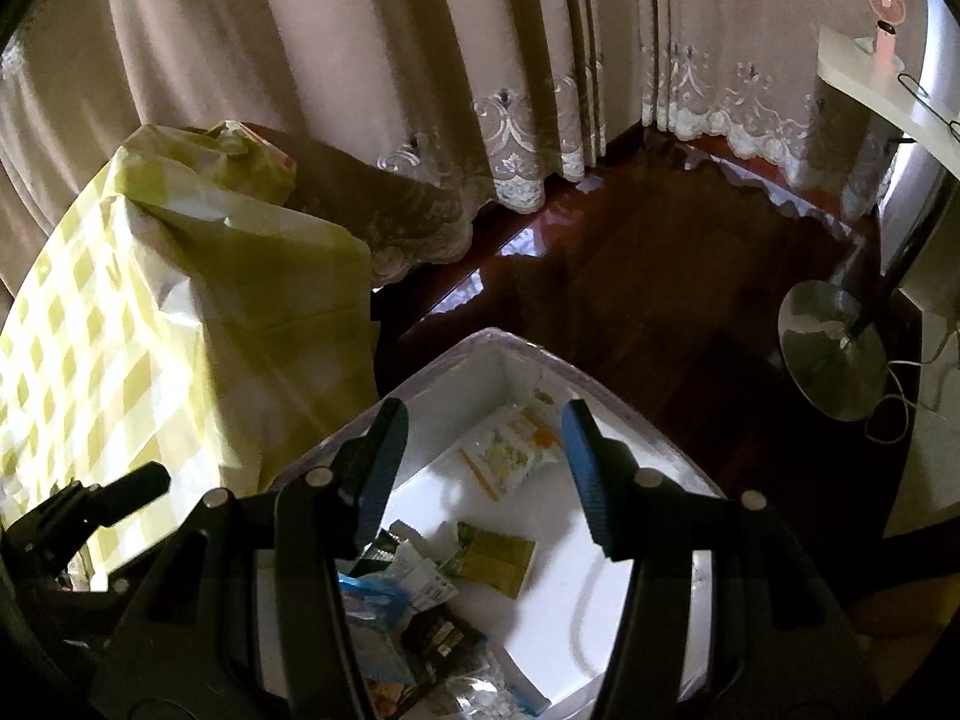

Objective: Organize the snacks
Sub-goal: 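Carry both packets over the white bin and open both tools to drop them, then move both open tools back to the snacks on the table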

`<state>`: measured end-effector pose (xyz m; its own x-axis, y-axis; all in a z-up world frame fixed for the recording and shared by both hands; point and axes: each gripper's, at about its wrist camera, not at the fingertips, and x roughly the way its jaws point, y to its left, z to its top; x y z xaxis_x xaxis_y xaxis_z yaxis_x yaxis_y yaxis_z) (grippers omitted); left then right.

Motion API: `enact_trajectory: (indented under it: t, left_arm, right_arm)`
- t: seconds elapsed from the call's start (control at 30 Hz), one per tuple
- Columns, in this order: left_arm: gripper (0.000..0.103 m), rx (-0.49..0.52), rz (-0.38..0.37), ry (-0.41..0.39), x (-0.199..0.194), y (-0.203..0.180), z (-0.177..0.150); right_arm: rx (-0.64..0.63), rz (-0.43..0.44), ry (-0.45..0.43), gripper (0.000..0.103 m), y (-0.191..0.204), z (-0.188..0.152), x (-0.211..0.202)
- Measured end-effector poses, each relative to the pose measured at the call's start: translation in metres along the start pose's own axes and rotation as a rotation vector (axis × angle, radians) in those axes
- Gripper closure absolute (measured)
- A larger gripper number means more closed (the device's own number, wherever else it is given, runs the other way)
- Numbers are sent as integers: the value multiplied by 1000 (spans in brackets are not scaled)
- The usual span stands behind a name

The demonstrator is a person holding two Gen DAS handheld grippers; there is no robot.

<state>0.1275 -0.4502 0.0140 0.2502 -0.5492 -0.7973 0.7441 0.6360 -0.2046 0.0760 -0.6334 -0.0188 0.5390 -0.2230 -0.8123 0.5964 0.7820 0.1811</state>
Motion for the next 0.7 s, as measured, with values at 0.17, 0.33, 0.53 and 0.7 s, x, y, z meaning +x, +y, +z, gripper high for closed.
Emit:
enact_trajectory:
  t: [0.17, 0.33, 0.53, 0.7]
  left_arm:
    - [31, -27, 36, -57, -19, 18, -3]
    - [31, -60, 62, -90, -40, 35, -13]
    - [31, -155, 59, -76, -57, 59, -30]
    - [31, -192, 105, -98, -75, 77, -45]
  right_arm:
    - [-12, 10, 1, 44, 7, -3, -4]
    - [-50, 29, -2, 44, 25, -6, -11]
    - [-112, 50, 4, 43, 54, -13, -16]
    - [-167, 86, 15, 43, 82, -22, -19]
